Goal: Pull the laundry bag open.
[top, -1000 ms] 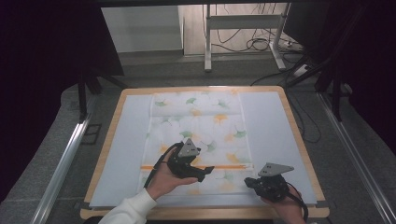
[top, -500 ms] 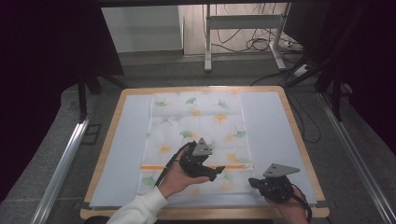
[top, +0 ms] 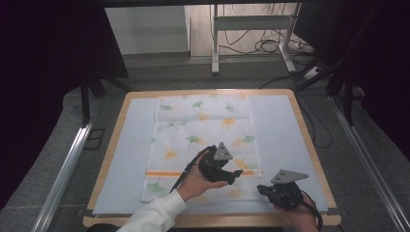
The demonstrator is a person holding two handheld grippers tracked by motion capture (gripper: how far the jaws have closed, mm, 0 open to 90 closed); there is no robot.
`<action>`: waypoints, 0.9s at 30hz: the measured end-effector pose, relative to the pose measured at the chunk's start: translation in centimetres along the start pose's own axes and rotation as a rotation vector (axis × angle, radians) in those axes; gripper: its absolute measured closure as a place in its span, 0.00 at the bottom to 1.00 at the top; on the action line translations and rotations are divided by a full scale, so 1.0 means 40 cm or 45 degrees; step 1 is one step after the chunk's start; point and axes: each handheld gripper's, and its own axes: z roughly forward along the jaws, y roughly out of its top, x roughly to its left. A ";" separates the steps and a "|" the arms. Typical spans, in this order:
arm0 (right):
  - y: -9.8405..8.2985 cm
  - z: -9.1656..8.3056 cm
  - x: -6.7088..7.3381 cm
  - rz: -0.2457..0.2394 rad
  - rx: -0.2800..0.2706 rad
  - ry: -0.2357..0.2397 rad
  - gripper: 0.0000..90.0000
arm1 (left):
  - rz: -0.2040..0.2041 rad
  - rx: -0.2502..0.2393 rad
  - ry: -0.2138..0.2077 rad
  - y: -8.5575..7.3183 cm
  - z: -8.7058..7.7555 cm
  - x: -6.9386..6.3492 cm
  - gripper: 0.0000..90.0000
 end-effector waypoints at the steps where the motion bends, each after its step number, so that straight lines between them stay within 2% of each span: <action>1: 0.000 0.002 0.001 0.001 0.006 0.001 0.98 | -0.006 -0.002 -0.003 0.003 0.008 0.000 0.40; 5: 0.001 0.007 0.001 -0.002 0.016 0.003 0.98 | -0.005 -0.001 -0.008 0.019 0.027 0.005 0.40; 13: 0.003 0.013 0.000 -0.008 0.021 -0.004 0.98 | 0.043 0.031 -0.015 0.038 0.053 0.014 0.46; 19: 0.006 0.020 -0.002 -0.007 0.027 -0.002 0.98 | 0.047 0.051 -0.042 0.047 0.075 0.018 0.51; 24: 0.007 0.022 0.001 -0.022 0.028 -0.001 0.98 | 0.062 0.045 -0.084 0.054 0.092 0.014 0.51; 26: 0.007 0.023 0.001 -0.021 0.028 -0.001 0.98 | 0.073 0.063 -0.089 0.055 0.097 0.016 0.52; 27: 0.007 0.023 0.001 -0.021 0.030 0.000 0.98 | 0.051 0.048 -0.090 0.055 0.102 0.013 0.52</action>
